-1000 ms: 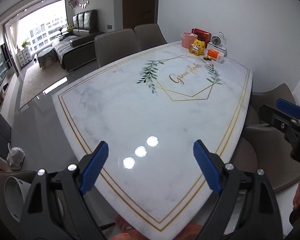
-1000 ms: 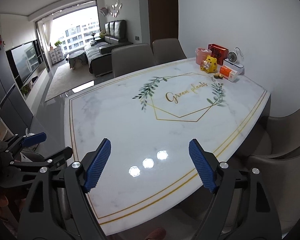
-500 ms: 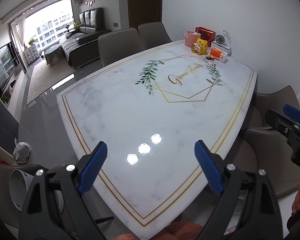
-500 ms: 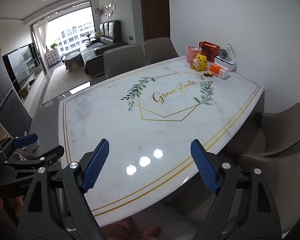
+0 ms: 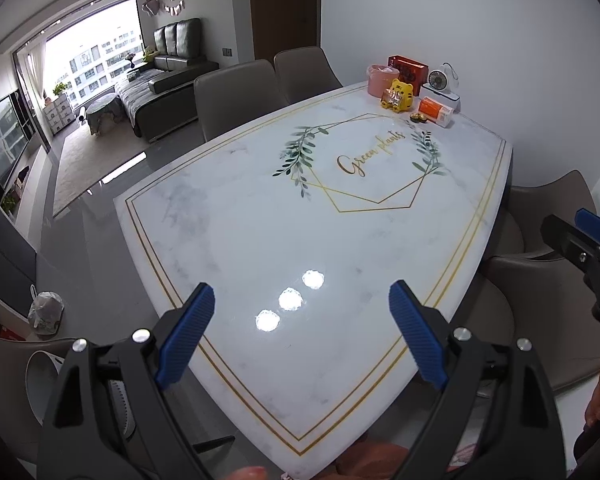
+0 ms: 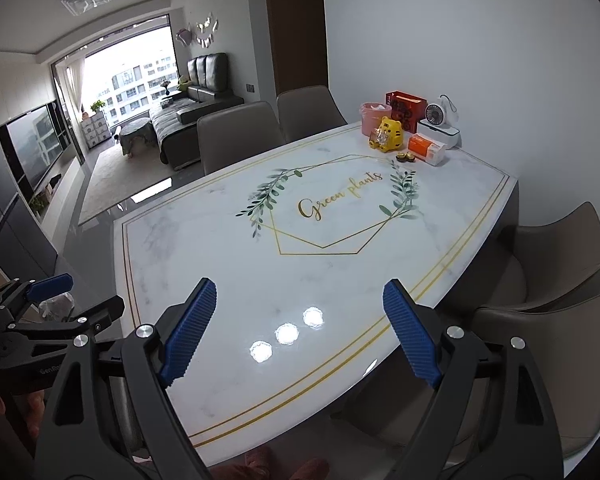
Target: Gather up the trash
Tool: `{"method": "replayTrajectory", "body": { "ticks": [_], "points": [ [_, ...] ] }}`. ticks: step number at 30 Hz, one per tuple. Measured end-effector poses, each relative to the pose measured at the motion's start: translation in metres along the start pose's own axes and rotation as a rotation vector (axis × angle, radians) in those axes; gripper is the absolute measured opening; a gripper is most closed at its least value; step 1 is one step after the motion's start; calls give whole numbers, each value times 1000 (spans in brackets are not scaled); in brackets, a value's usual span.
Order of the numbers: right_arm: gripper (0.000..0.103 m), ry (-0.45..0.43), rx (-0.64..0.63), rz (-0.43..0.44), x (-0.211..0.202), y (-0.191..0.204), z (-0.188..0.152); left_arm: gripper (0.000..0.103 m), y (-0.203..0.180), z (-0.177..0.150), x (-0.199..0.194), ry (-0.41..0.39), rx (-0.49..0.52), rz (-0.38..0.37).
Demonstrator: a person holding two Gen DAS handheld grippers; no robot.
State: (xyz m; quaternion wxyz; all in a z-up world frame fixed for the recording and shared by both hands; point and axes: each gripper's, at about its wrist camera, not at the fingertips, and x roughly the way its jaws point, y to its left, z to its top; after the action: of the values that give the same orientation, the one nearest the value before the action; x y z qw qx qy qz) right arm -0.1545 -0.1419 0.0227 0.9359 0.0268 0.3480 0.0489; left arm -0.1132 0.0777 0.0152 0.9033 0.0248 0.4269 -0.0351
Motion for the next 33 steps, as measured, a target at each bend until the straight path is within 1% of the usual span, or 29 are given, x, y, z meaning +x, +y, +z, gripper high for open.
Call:
{"method": "replayTrajectory", "body": {
  "ticks": [3, 11, 18, 33],
  "points": [
    [83, 7, 2, 10, 3, 1, 1, 89, 2, 1, 1, 7, -8, -6],
    [83, 9, -10, 16, 6, 7, 6, 89, 4, 8, 0, -16, -17, 10],
    [83, 7, -22, 21, 7, 10, 10, 89, 4, 13, 1, -24, -25, 7],
    [83, -2, -24, 22, 3, 12, 9, 89, -1, 19, -3, -39, -16, 14]
  ]
}}
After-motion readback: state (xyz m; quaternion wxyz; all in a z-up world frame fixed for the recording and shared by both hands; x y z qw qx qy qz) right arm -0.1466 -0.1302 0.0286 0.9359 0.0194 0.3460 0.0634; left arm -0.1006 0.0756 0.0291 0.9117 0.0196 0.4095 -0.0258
